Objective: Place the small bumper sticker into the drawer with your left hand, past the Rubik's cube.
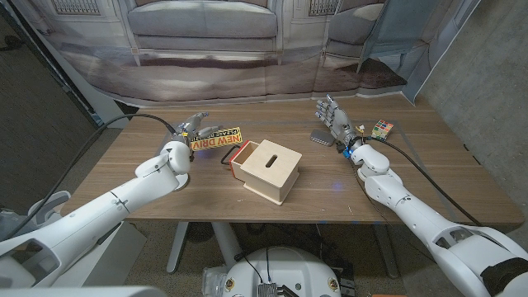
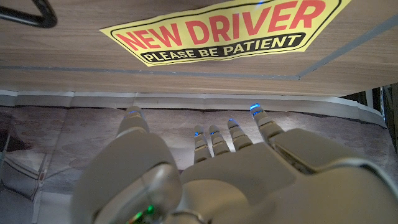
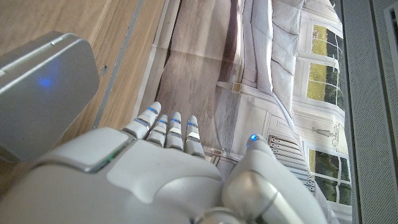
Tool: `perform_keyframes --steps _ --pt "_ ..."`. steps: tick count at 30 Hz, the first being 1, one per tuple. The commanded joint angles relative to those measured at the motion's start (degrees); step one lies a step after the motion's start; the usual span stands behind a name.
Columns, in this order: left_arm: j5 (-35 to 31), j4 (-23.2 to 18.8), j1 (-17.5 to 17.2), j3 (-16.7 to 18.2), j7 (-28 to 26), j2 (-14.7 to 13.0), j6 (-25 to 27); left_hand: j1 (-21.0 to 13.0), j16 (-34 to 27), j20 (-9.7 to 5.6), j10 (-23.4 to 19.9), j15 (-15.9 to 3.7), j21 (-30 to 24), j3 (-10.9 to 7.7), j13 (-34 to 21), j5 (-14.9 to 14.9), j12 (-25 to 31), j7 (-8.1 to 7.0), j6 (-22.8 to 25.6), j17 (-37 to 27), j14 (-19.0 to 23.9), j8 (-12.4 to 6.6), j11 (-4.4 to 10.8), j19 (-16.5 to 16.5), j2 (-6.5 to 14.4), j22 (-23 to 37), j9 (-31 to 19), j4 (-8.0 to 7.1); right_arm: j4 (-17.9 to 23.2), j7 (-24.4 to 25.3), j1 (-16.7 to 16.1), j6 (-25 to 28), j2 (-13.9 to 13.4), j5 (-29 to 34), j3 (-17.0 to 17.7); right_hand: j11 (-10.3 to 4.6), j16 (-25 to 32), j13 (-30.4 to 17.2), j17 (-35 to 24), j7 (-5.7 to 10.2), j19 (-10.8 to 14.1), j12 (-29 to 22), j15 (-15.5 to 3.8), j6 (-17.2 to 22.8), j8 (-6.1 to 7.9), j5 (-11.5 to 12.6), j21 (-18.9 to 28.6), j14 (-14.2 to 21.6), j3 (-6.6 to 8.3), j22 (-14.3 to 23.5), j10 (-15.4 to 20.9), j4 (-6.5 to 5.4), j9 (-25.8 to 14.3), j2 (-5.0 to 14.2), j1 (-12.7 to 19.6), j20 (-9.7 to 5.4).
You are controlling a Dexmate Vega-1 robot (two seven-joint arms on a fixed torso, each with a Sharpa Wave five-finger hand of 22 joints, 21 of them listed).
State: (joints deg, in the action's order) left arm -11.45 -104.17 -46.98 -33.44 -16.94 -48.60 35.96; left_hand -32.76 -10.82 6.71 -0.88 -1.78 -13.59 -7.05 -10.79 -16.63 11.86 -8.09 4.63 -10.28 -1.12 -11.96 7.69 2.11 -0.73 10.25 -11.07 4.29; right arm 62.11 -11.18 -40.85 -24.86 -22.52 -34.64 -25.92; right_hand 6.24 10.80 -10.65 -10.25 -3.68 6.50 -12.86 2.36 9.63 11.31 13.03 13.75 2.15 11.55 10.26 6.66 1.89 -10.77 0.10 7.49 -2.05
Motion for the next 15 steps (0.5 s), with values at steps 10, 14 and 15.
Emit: perform_keyframes --steps 10,14,15 --pt "-0.3 3.9 1.6 -1.4 0.3 1.4 -1.7 -1.0 -0.3 -0.75 -0.6 -0.74 0.3 0.04 -0.3 0.1 0.3 -0.15 1.1 -0.3 0.8 -0.61 0.26 -0.2 0.1 0.2 -0.1 0.55 -0.7 0.5 0.8 0.7 0.5 0.5 -0.4 -0.15 -0.1 -0.2 -0.1 0.08 0.5 0.2 -0.08 0.3 0.03 -0.3 -0.2 0.7 -0.02 0.2 0.4 0.45 -0.2 0.58 -0.1 -0.09" --pt "-0.1 5.1 1.9 -1.6 0.3 1.8 -2.3 -1.1 -0.3 -0.77 -0.8 -0.75 0.3 0.05 -0.3 0.1 0.3 -0.19 1.2 -0.3 0.8 -0.58 0.26 -0.2 0.1 0.2 -0.1 0.58 -0.9 0.7 1.1 1.0 0.8 0.6 -0.6 -0.15 -0.1 -0.2 -0.1 0.12 0.5 0.2 -0.09 0.3 0.02 -0.3 -0.2 0.8 -0.04 0.2 0.4 0.47 -0.2 0.59 -0.1 -0.08" --pt "0.0 5.4 2.1 -1.6 0.3 2.1 -1.9 -1.1 -0.3 -0.81 -0.9 -0.76 0.3 0.06 -0.3 0.1 0.4 -0.22 1.2 -0.3 0.8 -0.58 0.31 -0.2 0.1 0.2 -0.1 0.58 -1.1 0.6 1.3 0.9 0.8 0.8 -0.7 -0.18 -0.1 -0.2 -0.1 0.05 0.5 0.2 -0.09 0.3 0.02 -0.3 -0.2 0.8 -0.05 0.2 0.4 0.47 -0.2 0.59 -0.1 -0.07"
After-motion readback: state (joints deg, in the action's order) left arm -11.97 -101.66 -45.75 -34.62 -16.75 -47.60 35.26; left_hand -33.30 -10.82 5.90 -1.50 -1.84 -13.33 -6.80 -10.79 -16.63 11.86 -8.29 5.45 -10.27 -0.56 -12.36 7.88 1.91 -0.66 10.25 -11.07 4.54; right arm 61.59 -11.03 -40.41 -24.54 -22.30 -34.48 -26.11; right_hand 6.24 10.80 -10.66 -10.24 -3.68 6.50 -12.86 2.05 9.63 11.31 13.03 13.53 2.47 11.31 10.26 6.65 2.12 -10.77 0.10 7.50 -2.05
